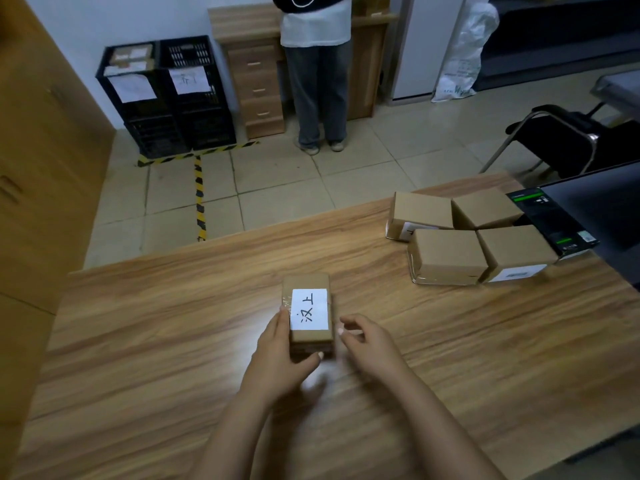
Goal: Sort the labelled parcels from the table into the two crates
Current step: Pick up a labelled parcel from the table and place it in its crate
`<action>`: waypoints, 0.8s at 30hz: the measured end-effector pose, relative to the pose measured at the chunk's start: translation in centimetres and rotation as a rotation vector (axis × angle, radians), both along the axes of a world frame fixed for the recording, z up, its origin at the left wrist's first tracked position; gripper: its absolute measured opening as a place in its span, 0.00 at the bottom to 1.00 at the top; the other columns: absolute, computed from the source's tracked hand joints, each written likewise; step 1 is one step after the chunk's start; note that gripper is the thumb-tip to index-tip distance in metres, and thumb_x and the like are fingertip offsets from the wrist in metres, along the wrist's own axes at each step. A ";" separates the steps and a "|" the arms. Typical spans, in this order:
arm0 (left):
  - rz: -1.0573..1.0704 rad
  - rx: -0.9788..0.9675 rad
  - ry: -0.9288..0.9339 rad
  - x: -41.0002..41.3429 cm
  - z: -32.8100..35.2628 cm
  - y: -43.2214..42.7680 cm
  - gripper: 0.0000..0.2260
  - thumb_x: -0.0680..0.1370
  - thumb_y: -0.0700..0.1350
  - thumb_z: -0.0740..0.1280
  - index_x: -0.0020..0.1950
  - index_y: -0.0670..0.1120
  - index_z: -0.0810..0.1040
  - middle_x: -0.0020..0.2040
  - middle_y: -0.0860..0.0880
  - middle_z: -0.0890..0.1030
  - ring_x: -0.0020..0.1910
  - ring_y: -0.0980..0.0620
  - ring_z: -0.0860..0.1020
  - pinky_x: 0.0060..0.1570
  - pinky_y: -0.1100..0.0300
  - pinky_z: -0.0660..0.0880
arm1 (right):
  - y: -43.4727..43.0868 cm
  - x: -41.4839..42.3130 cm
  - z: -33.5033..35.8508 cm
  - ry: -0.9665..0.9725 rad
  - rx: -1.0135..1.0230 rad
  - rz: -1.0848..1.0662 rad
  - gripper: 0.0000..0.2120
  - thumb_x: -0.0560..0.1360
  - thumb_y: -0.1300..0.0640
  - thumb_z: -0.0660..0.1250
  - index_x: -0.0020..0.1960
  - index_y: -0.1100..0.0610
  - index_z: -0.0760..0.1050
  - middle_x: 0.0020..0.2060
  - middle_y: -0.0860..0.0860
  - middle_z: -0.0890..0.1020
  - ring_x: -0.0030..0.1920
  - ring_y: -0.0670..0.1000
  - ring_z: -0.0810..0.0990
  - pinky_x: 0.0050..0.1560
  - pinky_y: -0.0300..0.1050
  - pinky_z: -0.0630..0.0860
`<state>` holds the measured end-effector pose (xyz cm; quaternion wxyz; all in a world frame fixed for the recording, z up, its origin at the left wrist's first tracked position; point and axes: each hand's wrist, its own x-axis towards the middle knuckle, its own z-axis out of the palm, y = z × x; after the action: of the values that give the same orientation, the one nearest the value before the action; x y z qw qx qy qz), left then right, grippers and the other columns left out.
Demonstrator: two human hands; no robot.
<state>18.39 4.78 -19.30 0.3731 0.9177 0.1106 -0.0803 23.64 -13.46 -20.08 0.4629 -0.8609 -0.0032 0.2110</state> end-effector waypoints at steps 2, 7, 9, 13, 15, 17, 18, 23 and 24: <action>0.042 0.054 0.005 0.4 -0.1 -0.7 0.48 0.69 0.62 0.71 0.79 0.50 0.47 0.77 0.53 0.56 0.75 0.51 0.57 0.69 0.57 0.61 | -0.3 0.6 0.0 -0.003 -0.024 0.021 0.15 0.79 0.57 0.65 0.65 0.54 0.76 0.59 0.50 0.80 0.50 0.43 0.78 0.47 0.27 0.68; 0.206 0.192 0.004 1.5 -0.2 -1.9 0.49 0.67 0.72 0.65 0.78 0.46 0.53 0.76 0.49 0.60 0.73 0.48 0.60 0.68 0.54 0.63 | 0.1 1.2 -1.0 0.034 -0.037 0.098 0.18 0.80 0.58 0.63 0.69 0.54 0.72 0.65 0.51 0.78 0.61 0.45 0.77 0.55 0.28 0.67; 0.273 0.244 0.015 2.0 -0.3 -1.1 0.46 0.66 0.74 0.61 0.73 0.44 0.61 0.72 0.46 0.67 0.69 0.46 0.66 0.64 0.52 0.68 | 0.8 1.4 -1.0 0.063 -0.004 0.108 0.20 0.80 0.58 0.64 0.71 0.55 0.70 0.66 0.52 0.76 0.64 0.47 0.76 0.59 0.32 0.69; 0.282 0.083 -0.016 1.8 -0.7 1.6 0.36 0.69 0.70 0.60 0.69 0.48 0.68 0.64 0.50 0.74 0.63 0.48 0.73 0.60 0.52 0.72 | 2.4 2.1 -0.9 0.069 0.026 0.173 0.22 0.80 0.56 0.64 0.73 0.53 0.68 0.67 0.51 0.76 0.64 0.48 0.76 0.65 0.41 0.71; 0.274 0.007 -0.109 1.2 -0.7 2.4 0.28 0.73 0.63 0.61 0.69 0.50 0.70 0.62 0.52 0.77 0.60 0.51 0.75 0.57 0.55 0.73 | 3.4 2.2 -0.8 0.069 0.063 0.197 0.22 0.80 0.57 0.64 0.73 0.52 0.67 0.67 0.51 0.76 0.63 0.46 0.77 0.64 0.39 0.71; 0.296 -0.028 -0.181 0.8 -0.4 2.9 0.23 0.77 0.55 0.62 0.71 0.51 0.68 0.63 0.52 0.77 0.61 0.52 0.75 0.57 0.56 0.72 | 4.4 2.2 -0.7 0.060 0.075 0.219 0.22 0.80 0.57 0.64 0.73 0.51 0.68 0.65 0.49 0.77 0.60 0.44 0.78 0.61 0.36 0.71; 0.314 -0.036 -0.194 0.6 -0.4 3.1 0.22 0.79 0.51 0.62 0.73 0.51 0.66 0.65 0.51 0.76 0.63 0.52 0.74 0.59 0.56 0.71 | 4.9 2.2 -0.7 0.062 0.080 0.229 0.22 0.80 0.57 0.64 0.73 0.51 0.68 0.65 0.48 0.78 0.59 0.44 0.78 0.60 0.35 0.71; 0.302 -0.067 -0.149 0.4 -1.2 4.4 0.36 0.73 0.52 0.72 0.77 0.50 0.60 0.67 0.52 0.70 0.67 0.55 0.67 0.61 0.63 0.65 | 6.6 2.2 -0.5 0.046 0.049 0.302 0.22 0.80 0.60 0.62 0.73 0.50 0.67 0.65 0.48 0.77 0.58 0.43 0.78 0.56 0.30 0.69; 0.298 -0.076 -0.156 0.7 -1.1 4.6 0.37 0.69 0.56 0.74 0.75 0.52 0.62 0.65 0.55 0.70 0.66 0.56 0.67 0.59 0.63 0.65 | 6.8 2.3 -0.5 0.034 0.027 0.308 0.23 0.79 0.62 0.61 0.73 0.51 0.68 0.65 0.48 0.77 0.59 0.43 0.77 0.55 0.29 0.67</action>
<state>19.07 9.42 -20.42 0.4226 0.8798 0.2131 0.0431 25.98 -6.66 -20.59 0.4366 -0.8402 -0.1304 0.2940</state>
